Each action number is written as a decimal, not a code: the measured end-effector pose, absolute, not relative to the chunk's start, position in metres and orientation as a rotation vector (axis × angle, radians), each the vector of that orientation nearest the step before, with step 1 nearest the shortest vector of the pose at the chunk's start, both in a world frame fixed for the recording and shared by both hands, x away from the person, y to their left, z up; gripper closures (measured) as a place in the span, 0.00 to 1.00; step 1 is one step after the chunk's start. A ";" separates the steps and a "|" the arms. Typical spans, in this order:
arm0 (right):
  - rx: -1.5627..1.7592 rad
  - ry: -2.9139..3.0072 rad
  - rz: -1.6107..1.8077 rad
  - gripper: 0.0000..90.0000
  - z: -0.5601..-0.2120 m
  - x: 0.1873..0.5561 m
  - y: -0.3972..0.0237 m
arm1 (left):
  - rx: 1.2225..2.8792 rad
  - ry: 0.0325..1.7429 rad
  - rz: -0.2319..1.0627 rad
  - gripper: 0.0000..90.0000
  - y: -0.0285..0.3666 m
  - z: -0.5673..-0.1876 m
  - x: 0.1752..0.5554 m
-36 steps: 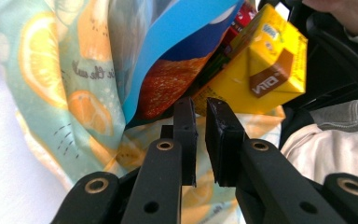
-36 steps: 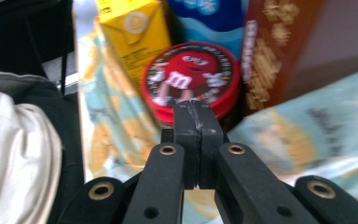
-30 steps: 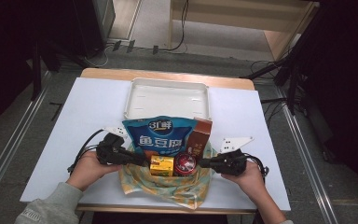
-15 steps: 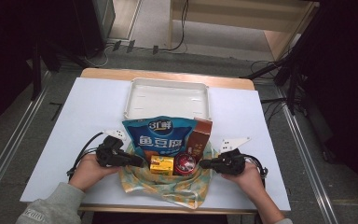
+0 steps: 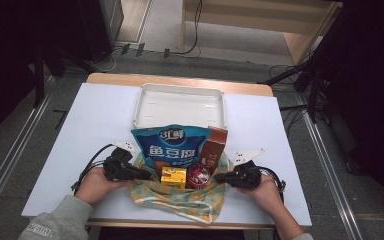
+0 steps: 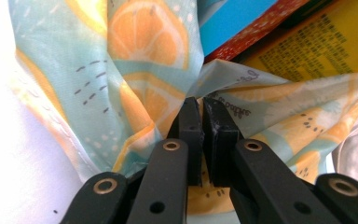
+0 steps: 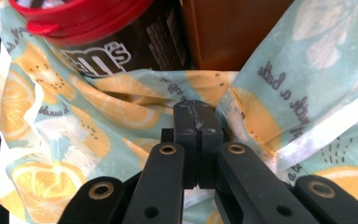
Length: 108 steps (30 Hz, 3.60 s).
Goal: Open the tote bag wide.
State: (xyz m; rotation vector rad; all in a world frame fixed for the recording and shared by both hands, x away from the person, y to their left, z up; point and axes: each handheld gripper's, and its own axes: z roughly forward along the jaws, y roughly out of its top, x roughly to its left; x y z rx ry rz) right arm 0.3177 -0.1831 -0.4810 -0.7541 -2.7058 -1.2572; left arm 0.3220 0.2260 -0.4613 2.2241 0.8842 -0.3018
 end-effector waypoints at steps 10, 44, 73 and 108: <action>-0.734 -2.707 -1.264 1.00 -0.484 0.320 -0.187 | 2.221 0.915 -0.329 1.00 0.229 -0.466 0.326; -0.842 -2.657 -1.450 1.00 -0.433 0.311 -0.210 | 2.123 0.851 -0.204 1.00 0.257 -0.416 0.322; -0.860 -2.645 -1.548 1.00 -0.396 0.380 -0.190 | 2.070 0.805 -0.208 0.99 0.219 -0.390 0.382; -0.861 -2.617 -1.437 1.00 -0.470 0.387 -0.176 | 2.137 0.874 -0.305 0.99 0.208 -0.464 0.393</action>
